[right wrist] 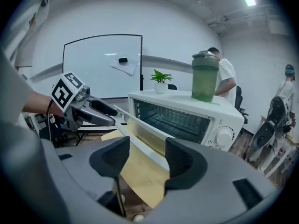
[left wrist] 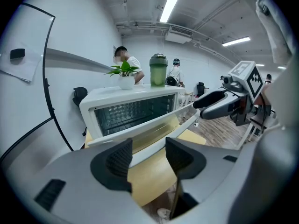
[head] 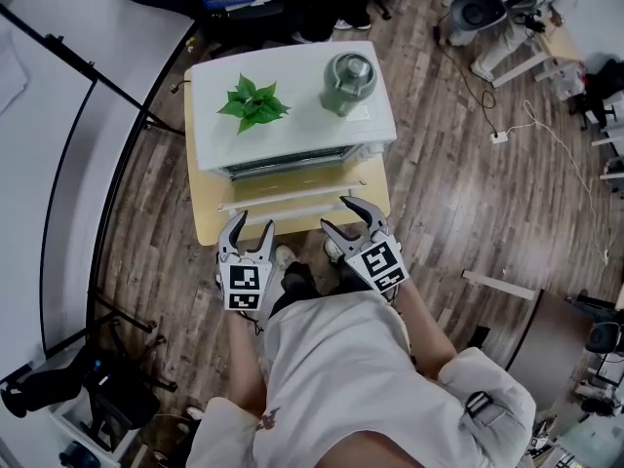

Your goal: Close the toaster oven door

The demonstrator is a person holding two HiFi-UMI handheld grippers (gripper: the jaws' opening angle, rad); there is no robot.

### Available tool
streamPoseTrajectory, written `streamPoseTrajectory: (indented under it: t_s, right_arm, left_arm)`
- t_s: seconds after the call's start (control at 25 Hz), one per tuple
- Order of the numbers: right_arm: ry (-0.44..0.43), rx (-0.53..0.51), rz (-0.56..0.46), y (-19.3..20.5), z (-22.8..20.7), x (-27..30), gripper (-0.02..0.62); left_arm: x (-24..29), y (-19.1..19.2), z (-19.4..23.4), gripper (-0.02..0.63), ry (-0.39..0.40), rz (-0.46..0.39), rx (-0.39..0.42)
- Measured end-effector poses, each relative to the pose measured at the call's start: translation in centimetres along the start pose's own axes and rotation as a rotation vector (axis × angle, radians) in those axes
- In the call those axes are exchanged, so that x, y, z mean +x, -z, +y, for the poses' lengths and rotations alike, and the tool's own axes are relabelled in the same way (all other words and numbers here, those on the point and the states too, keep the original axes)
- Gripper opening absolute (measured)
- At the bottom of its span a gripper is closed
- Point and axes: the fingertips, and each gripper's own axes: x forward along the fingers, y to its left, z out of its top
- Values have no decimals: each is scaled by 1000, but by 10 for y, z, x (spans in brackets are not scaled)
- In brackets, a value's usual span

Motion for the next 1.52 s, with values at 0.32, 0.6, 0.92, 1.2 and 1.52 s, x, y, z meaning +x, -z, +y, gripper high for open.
streamPoseTrajectory:
  t_s: [0.32, 0.6, 0.92, 1.2, 1.52]
  right_arm:
    - [21, -28, 9, 0, -9, 14, 232]
    - [35, -29, -5, -8, -16, 18, 225]
    - [44, -27, -19, -16, -22, 21, 225]
    - [53, -23, -29, -22, -29, 25, 225]
    - [67, -22, -44, -31, -37, 29, 225]
  left_arm:
    - [5, -16, 10, 221, 2, -32, 1]
    - [8, -24, 16, 222, 3, -41, -1]
    - [12, -33, 21, 224, 4, -50, -4]
    - [16, -40, 26, 224, 1, -57, -6]
    - [20, -49, 32, 225, -6, -67, -14]
